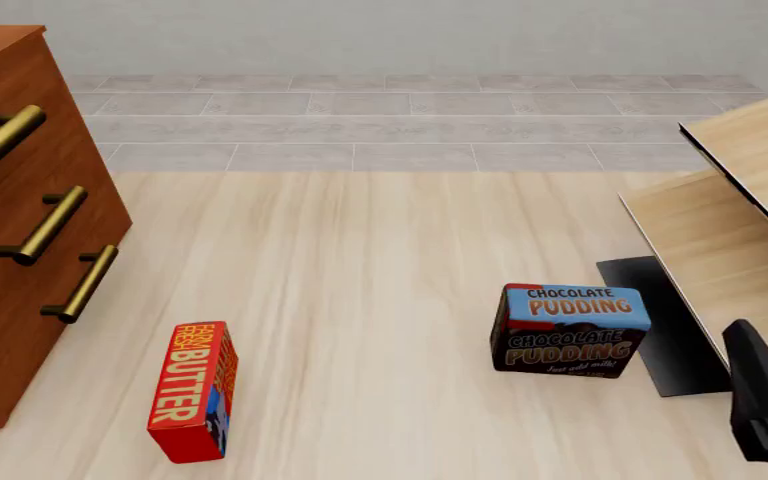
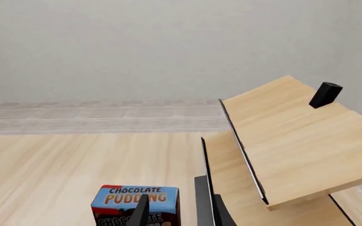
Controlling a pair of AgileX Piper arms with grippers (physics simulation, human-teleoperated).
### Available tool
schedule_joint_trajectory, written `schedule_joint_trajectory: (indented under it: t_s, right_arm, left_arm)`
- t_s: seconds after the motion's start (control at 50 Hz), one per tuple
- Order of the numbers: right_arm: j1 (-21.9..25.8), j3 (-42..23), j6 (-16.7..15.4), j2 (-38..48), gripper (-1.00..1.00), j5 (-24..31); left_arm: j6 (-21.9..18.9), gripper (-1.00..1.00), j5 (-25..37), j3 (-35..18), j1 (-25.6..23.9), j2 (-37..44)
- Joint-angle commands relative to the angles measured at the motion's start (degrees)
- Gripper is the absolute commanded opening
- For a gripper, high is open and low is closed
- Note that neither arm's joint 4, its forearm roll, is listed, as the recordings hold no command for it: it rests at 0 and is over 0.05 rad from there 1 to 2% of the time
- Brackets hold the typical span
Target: Close the top drawer of the cabinet and put the bowl on top of it.
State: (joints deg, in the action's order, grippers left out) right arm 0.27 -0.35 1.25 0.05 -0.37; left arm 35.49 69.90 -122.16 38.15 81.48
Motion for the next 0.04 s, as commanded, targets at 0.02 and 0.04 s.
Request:
schedule_joint_trajectory:
  t_s: [0.02,0.04]
  right_arm:
    - [0.0,0.1,0.1,0.0,1.00,-0.2]
    - [0.0,0.0,0.2,0.0,1.00,-0.1]
  left_arm:
    - [0.5,1.00,0.0,-2.0,0.0,-1.8]
    - [0.3,1.00,0.0,-2.4,-0.2,-2.0]
